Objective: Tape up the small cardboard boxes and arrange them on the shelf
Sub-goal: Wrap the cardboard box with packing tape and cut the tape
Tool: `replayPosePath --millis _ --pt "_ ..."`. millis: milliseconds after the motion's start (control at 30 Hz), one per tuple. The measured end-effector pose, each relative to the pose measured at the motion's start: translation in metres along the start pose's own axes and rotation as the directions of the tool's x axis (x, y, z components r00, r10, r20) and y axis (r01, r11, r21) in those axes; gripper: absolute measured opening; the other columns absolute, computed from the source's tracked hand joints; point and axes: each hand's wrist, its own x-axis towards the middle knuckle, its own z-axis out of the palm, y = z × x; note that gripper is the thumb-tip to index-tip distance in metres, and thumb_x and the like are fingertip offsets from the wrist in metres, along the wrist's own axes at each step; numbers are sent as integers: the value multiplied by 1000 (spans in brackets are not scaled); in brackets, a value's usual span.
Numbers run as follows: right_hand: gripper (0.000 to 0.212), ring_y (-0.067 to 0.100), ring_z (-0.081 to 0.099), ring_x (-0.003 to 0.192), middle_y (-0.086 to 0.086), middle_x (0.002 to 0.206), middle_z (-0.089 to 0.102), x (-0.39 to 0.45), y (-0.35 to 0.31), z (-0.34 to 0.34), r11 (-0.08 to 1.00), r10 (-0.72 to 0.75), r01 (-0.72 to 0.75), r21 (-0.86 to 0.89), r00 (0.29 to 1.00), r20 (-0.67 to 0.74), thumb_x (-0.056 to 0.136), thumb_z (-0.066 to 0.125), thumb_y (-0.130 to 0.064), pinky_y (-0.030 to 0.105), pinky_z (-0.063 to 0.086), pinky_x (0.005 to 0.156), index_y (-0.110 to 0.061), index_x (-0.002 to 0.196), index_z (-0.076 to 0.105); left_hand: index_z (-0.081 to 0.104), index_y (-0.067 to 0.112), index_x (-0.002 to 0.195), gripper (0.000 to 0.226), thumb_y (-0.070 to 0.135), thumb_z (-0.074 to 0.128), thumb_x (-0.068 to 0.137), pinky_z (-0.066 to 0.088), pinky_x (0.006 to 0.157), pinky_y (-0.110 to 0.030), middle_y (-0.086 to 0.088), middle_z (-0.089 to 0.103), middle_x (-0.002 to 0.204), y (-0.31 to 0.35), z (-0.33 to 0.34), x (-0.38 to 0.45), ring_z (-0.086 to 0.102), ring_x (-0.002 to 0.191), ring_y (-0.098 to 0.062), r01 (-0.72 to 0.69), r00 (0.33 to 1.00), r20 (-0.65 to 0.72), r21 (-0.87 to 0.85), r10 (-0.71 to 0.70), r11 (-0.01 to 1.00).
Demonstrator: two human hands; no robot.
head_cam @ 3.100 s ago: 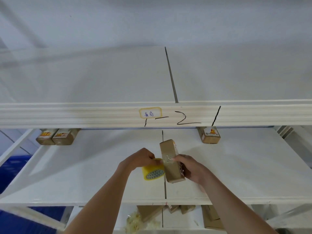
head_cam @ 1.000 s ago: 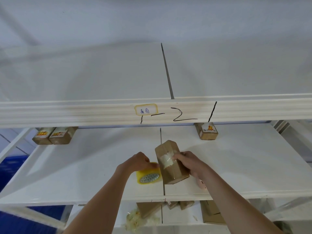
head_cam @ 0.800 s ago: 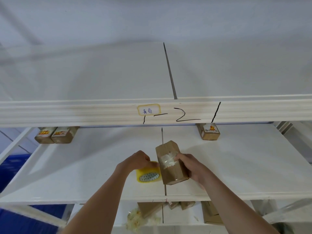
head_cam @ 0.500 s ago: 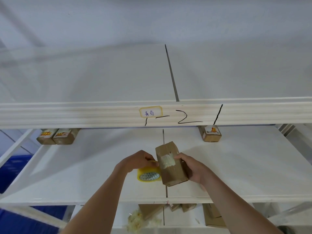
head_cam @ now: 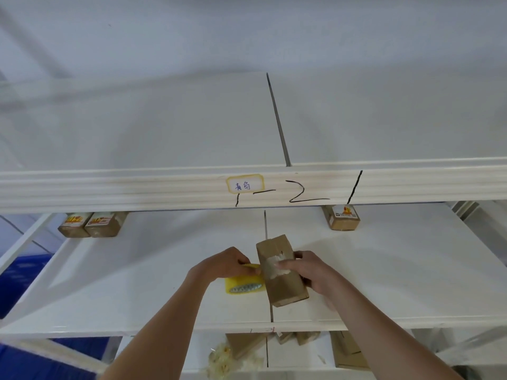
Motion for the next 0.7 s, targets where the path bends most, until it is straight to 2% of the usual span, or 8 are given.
replayPosePath --millis 100,200,267,367,500,600,700 --pt "54 24 75 95 4 100 79 -2 3 -4 1000 -5 5 22 1000 9 68 93 -24 37 62 78 -15 117 69 77 21 98 27 47 70 91 50 87 -30 5 70 93 -12 -3 -3 63 92 -16 16 999 44 -51 -14 999" --pt "55 23 75 93 4 100 79 -3 7 0 999 2 -1 45 1000 -12 68 93 -20 35 62 74 -15 116 67 78 17 105 34 47 72 89 52 90 -31 5 69 94 -13 0 -3 66 97 -18 44 999 18 -27 -43 999" --pt "56 22 76 92 4 99 79 -2 10 2 998 1 0 67 1000 -16 68 93 -19 34 61 71 -14 117 68 77 16 106 37 48 73 88 52 86 -29 5 69 94 -11 2 -1 67 97 -18 45 999 1 -6 -45 999" --pt "57 23 76 91 5 99 79 -3 11 -2 997 2 0 78 1000 -30 68 93 -18 33 61 69 -14 118 67 78 17 102 41 54 75 84 47 73 -23 6 67 87 -9 3 3 65 88 -16 63 998 -16 43 -62 997" --pt "56 23 75 92 7 102 78 -7 10 -7 995 -5 10 102 999 -46 72 91 -16 31 60 67 -13 121 65 76 18 89 47 64 71 81 44 61 -19 4 66 78 -6 4 5 63 72 -11 86 992 -107 176 -68 981" --pt "53 23 74 96 6 106 77 -8 12 -8 998 9 -6 63 998 -62 74 90 -23 29 59 70 -14 120 67 74 18 83 46 64 71 81 42 58 -19 4 63 73 -4 9 10 59 66 -9 87 992 -108 201 -66 976" --pt "53 22 73 94 6 103 76 -2 16 -3 999 40 -42 -23 995 -94 73 92 -27 29 60 72 -10 116 68 77 17 93 52 66 72 79 46 61 -20 7 61 72 -5 14 13 59 67 -8 113 990 -104 238 -90 965"
